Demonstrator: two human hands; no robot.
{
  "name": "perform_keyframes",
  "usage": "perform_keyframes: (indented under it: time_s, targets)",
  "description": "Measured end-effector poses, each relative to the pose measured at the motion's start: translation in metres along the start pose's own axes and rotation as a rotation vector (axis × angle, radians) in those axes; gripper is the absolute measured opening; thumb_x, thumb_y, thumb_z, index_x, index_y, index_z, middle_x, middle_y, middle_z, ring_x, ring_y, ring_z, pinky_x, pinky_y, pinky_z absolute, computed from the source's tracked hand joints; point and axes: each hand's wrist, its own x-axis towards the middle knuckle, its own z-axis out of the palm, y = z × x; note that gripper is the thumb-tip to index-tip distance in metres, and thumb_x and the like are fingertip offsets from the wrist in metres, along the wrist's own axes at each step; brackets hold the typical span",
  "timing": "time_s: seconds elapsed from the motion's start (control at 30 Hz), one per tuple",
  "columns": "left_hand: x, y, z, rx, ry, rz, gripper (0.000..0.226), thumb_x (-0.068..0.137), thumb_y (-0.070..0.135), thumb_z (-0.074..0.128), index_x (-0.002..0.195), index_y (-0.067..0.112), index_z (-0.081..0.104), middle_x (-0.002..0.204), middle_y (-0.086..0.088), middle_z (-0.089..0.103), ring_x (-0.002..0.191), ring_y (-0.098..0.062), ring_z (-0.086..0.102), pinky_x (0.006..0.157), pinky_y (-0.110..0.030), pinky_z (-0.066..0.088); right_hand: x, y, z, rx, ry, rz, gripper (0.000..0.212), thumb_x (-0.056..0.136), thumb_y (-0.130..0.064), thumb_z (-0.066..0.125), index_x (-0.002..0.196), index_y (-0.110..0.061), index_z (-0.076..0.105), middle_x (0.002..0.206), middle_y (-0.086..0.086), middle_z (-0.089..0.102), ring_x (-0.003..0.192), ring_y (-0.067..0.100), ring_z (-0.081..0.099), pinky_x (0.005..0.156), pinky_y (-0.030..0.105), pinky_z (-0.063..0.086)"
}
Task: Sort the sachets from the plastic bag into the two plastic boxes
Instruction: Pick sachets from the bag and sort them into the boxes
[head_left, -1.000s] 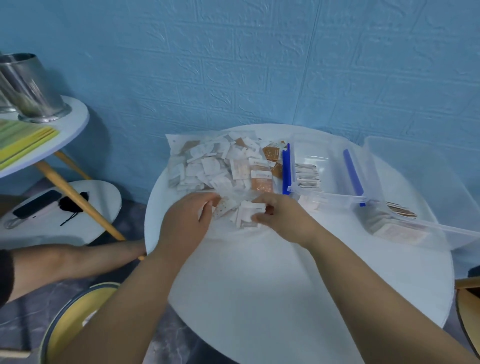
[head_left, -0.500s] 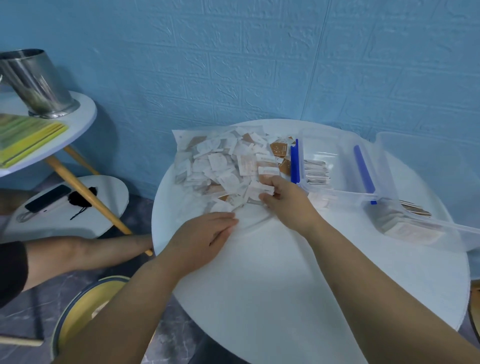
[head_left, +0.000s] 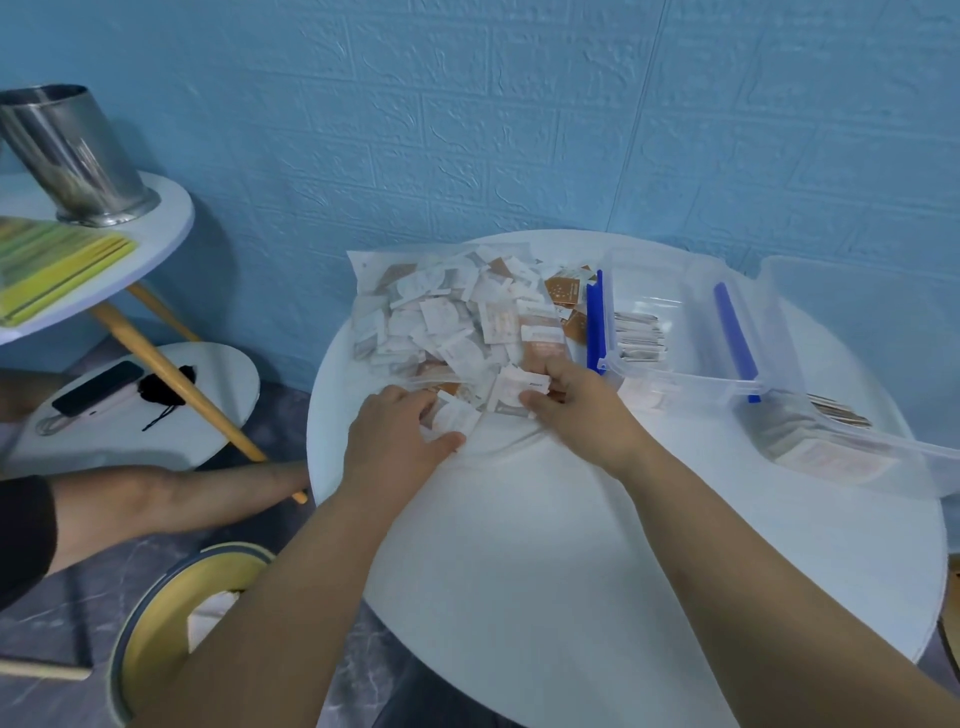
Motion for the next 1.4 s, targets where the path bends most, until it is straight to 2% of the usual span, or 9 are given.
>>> perform_keyframes:
  time_s: [0.1, 0.27, 0.43, 0.6, 0.73, 0.83, 1.0, 1.1, 1.4]
  targets:
    - [-0.001, 0.01, -0.003, -0.252, -0.013, -0.055, 0.043, 0.077, 0.023, 0.073, 0.118, 0.022, 0.059, 0.108, 0.003, 0.063, 0.099, -0.016, 0.056, 0.085, -0.027, 0.042, -0.004, -0.001, -0.001, 0.031, -0.011, 0.005, 0.018, 0.091, -0.017, 0.056, 0.103, -0.03, 0.056, 0.076, -0.013, 0.057, 0.064, 0.002, 0.052, 0.059, 0.011, 0.04]
    - [-0.017, 0.026, -0.004, -0.435, 0.022, -0.027, 0.032, 0.095, 0.024, 0.047, 0.126, 0.022, 0.055, 0.102, 0.002, 0.064, 0.09, -0.016, 0.058, 0.078, -0.024, 0.041, -0.013, 0.0, -0.006, 0.109, 0.001, 0.017, 0.026, 0.091, -0.018, 0.057, 0.116, -0.027, 0.058, 0.097, -0.003, 0.067, 0.085, 0.017, 0.063, 0.068, 0.016, 0.046]
    - [-0.028, 0.052, 0.002, -0.72, 0.031, -0.005, 0.021, 0.092, 0.014, 0.052, 0.089, 0.033, 0.059, 0.077, 0.007, 0.064, 0.073, -0.01, 0.061, 0.072, -0.029, 0.05, -0.036, 0.004, -0.017, 0.138, 0.042, -0.04, 0.025, 0.09, -0.019, 0.058, 0.113, -0.031, 0.058, 0.1, 0.003, 0.066, 0.082, 0.012, 0.062, 0.075, 0.02, 0.049]
    - [-0.038, 0.088, 0.02, -0.951, -0.167, -0.059, 0.023, 0.096, 0.012, 0.044, 0.091, 0.031, 0.056, 0.085, 0.003, 0.067, 0.08, -0.015, 0.067, 0.076, -0.032, 0.054, -0.064, 0.021, -0.033, 0.12, 0.233, -0.092, 0.028, 0.088, -0.009, 0.059, 0.1, -0.034, 0.055, 0.1, -0.006, 0.059, 0.081, 0.016, 0.056, 0.069, 0.012, 0.047]
    - [-0.048, 0.108, 0.04, -0.8, -0.295, 0.08, 0.006, 0.092, 0.026, 0.052, 0.094, 0.031, 0.056, 0.09, 0.009, 0.065, 0.085, -0.009, 0.062, 0.077, -0.025, 0.049, -0.084, 0.039, -0.044, 0.057, 0.333, -0.122, 0.041, 0.085, -0.007, 0.063, 0.098, -0.044, 0.053, 0.096, -0.016, 0.063, 0.079, 0.01, 0.057, 0.073, 0.014, 0.047]
    - [-0.051, 0.113, 0.055, -0.608, -0.207, 0.156, 0.01, 0.089, 0.026, 0.057, 0.095, 0.02, 0.06, 0.083, 0.004, 0.061, 0.071, -0.011, 0.054, 0.063, -0.024, 0.04, -0.096, 0.048, -0.046, 0.004, 0.37, -0.115, 0.043, 0.083, -0.005, 0.065, 0.113, -0.035, 0.056, 0.097, -0.023, 0.059, 0.08, 0.002, 0.053, 0.073, 0.005, 0.041]
    - [-0.055, 0.11, 0.07, -0.386, -0.034, 0.313, 0.01, 0.085, 0.024, 0.062, 0.091, 0.016, 0.06, 0.083, 0.003, 0.06, 0.082, -0.015, 0.052, 0.071, -0.027, 0.042, -0.102, 0.066, -0.034, -0.124, 0.373, -0.159, 0.04, 0.088, -0.014, 0.054, 0.127, -0.021, 0.053, 0.103, -0.02, 0.053, 0.091, -0.001, 0.049, 0.083, 0.007, 0.037]
    - [-0.056, 0.107, 0.072, -0.363, -0.015, 0.316, 0.029, 0.087, 0.027, 0.06, 0.114, 0.018, 0.057, 0.096, 0.001, 0.062, 0.092, -0.016, 0.051, 0.076, -0.027, 0.041, -0.101, 0.069, -0.031, -0.197, 0.356, -0.226, 0.043, 0.088, -0.017, 0.048, 0.131, -0.015, 0.048, 0.114, -0.01, 0.05, 0.103, 0.001, 0.046, 0.093, 0.008, 0.032]
    - [-0.062, 0.104, 0.069, -0.317, 0.091, 0.335, 0.049, 0.082, 0.039, 0.048, 0.126, 0.02, 0.053, 0.1, -0.002, 0.065, 0.095, -0.021, 0.057, 0.083, -0.03, 0.042, -0.102, 0.069, -0.029, -0.18, 0.324, -0.308, 0.046, 0.088, -0.005, 0.046, 0.131, -0.02, 0.048, 0.114, -0.01, 0.053, 0.106, -0.012, 0.045, 0.09, 0.001, 0.031]
